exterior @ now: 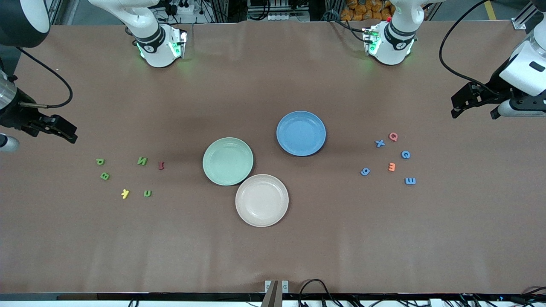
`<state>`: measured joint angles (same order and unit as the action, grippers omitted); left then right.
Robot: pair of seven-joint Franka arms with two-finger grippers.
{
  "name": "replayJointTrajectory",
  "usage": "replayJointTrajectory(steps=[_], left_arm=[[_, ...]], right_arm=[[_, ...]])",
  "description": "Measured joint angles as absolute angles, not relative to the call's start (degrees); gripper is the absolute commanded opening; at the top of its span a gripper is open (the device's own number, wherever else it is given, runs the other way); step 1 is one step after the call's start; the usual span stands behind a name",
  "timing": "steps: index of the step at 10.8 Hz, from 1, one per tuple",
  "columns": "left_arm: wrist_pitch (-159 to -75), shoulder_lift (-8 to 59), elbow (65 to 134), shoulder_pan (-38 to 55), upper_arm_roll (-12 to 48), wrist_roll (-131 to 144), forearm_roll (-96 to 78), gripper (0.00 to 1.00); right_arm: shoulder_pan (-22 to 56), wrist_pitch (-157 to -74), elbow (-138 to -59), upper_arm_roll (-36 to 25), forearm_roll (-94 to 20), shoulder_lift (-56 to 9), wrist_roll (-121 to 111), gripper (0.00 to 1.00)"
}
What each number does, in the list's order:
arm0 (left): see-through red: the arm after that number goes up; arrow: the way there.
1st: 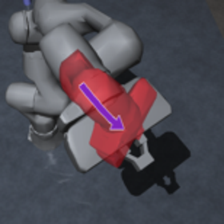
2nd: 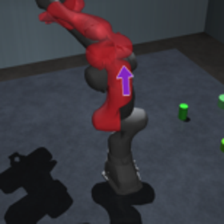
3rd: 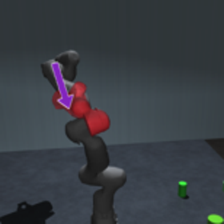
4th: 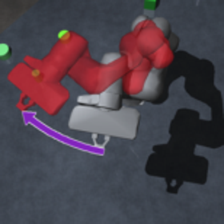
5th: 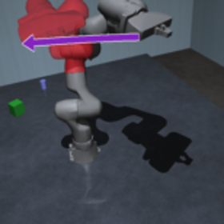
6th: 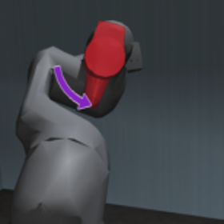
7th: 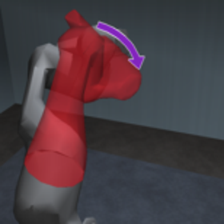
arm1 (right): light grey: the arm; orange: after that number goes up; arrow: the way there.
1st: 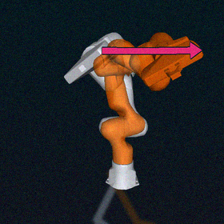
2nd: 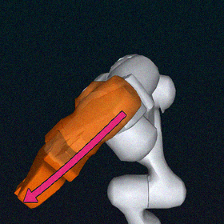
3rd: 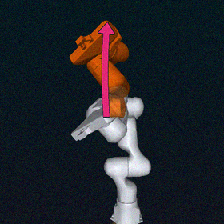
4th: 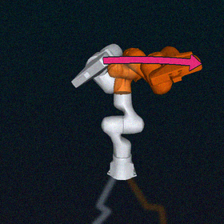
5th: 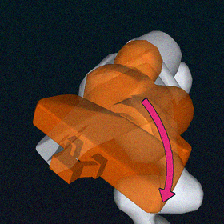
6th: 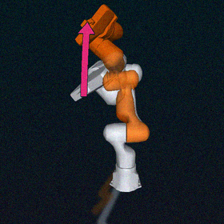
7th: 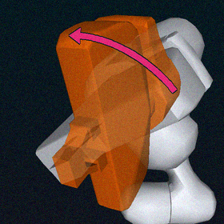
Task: Sort letters by color into matching plates
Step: 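Lower the left gripper toward blue letters while the right gripper approaches green letters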
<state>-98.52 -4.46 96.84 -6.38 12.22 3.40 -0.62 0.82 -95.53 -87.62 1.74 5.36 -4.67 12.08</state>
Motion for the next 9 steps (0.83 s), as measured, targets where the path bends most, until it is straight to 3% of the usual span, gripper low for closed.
replayJointTrajectory(steps=[9], left_arm=[[-98.36,-2.94,97.47,-6.32,12.26,3.4,-0.64,1.0]], right_arm=[[1.12,-95.53,-87.67,1.73,5.36,-4.73,10.68,1.0]])
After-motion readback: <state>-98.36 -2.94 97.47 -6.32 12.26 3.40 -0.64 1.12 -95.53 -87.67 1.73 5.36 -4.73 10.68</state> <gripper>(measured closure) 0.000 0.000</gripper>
